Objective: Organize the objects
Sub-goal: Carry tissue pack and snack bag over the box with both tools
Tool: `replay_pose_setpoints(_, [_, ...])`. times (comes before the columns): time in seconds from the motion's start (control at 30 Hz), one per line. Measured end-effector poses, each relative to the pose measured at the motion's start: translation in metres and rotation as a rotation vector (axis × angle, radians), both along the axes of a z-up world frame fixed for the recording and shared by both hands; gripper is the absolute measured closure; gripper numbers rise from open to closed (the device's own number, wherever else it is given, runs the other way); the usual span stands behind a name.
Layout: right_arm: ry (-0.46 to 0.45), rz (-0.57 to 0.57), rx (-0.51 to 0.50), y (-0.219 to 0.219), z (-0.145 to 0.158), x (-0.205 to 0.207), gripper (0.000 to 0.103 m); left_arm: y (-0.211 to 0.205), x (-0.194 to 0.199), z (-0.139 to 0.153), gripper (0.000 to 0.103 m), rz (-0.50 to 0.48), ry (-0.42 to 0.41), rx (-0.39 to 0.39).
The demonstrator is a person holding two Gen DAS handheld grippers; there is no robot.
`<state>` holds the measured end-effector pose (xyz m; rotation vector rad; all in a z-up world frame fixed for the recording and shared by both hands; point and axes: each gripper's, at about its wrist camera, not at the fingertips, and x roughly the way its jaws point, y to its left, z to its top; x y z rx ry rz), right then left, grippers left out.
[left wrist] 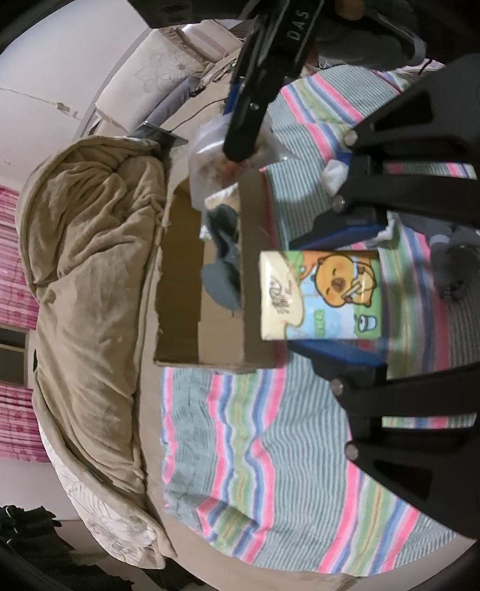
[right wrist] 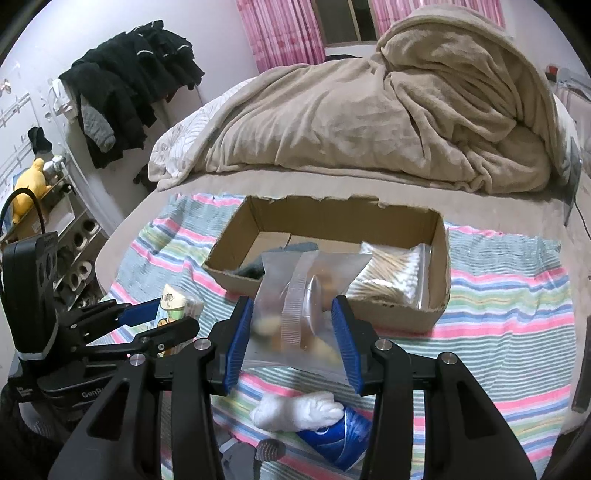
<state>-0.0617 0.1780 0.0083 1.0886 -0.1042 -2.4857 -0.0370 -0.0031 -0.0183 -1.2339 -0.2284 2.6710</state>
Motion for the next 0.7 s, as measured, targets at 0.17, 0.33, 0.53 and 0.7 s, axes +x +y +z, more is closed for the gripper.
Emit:
replay_pose_setpoints(0.17, [0.014, -0.008, -0.001, 0.001, 0.006, -0.006, 0.056, -0.004, -0.014, 0.009, 0.056, 0.009, 0.025, 0.000])
replay_pose_setpoints(0.33, [0.024, -0.015, -0.006, 0.004, 0.008, -0.014, 0.056, -0.009, -0.033, 0.015, 0.056, 0.014, 0.053, -0.018])
replay_pose_setpoints(0.53, [0.021, -0.030, -0.020, 0.009, 0.008, -0.027, 0.056, -0.013, -0.063, 0.015, 0.056, 0.023, 0.062, -0.027])
replay_pose_setpoints(0.7, [0.019, -0.035, -0.038, 0.009, 0.004, -0.040, 0.056, -0.013, -0.081, 0.010, 0.056, 0.028, 0.056, -0.031])
